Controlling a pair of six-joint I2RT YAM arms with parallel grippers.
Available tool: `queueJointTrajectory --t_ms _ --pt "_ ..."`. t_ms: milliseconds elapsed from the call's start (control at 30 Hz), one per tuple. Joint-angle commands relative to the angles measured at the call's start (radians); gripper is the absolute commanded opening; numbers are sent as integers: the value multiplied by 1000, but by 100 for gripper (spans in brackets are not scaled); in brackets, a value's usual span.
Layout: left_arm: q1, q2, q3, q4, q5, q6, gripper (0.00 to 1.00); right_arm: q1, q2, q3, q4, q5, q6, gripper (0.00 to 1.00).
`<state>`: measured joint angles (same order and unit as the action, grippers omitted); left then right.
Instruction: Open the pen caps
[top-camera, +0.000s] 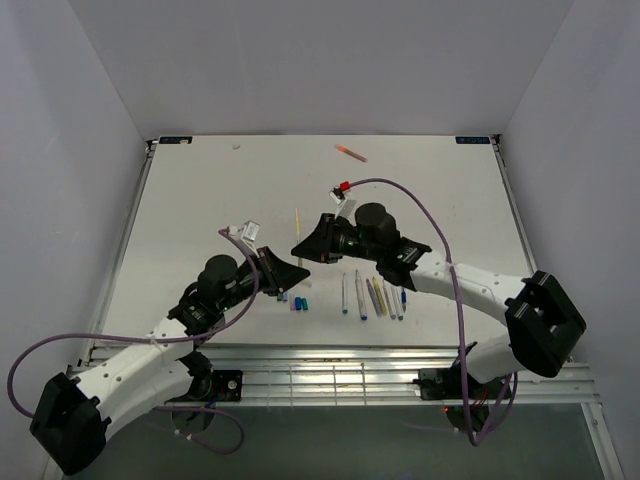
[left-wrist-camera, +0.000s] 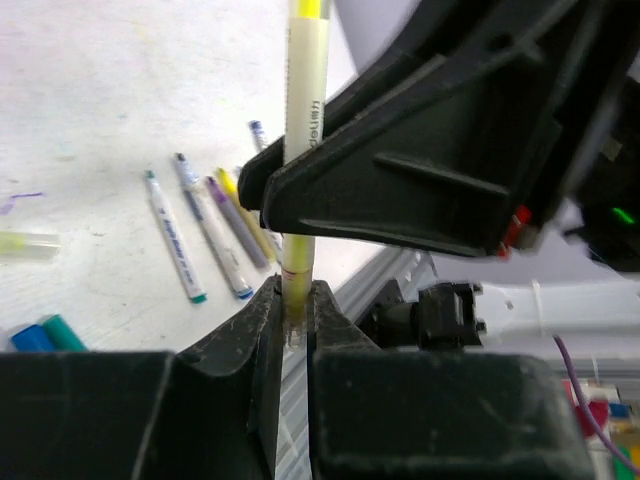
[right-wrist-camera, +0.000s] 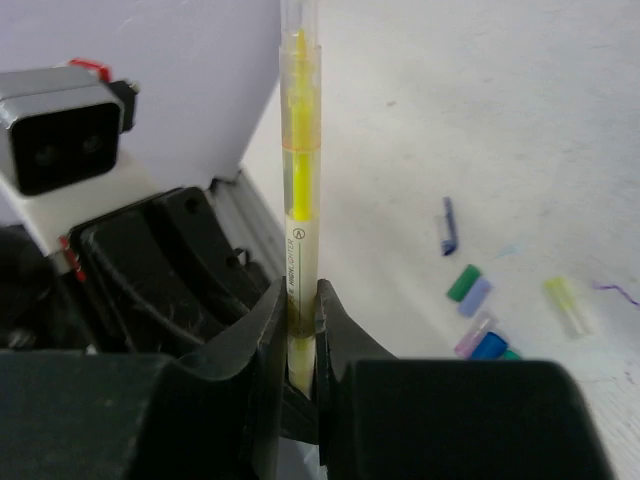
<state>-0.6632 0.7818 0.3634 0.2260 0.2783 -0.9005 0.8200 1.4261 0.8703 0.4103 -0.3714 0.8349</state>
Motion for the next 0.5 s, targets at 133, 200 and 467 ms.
queueJointTrajectory --t_ms 133,200,467 --pt "-3 96 51 -333 -226 -89 0 163 23 333 -553 897 -169 8" --pt "-4 77 54 -329 -226 -83 0 186 55 363 -590 959 -184 8" --pt "-3 -44 -35 -93 -52 37 0 130 16 219 -324 616 -237 8"
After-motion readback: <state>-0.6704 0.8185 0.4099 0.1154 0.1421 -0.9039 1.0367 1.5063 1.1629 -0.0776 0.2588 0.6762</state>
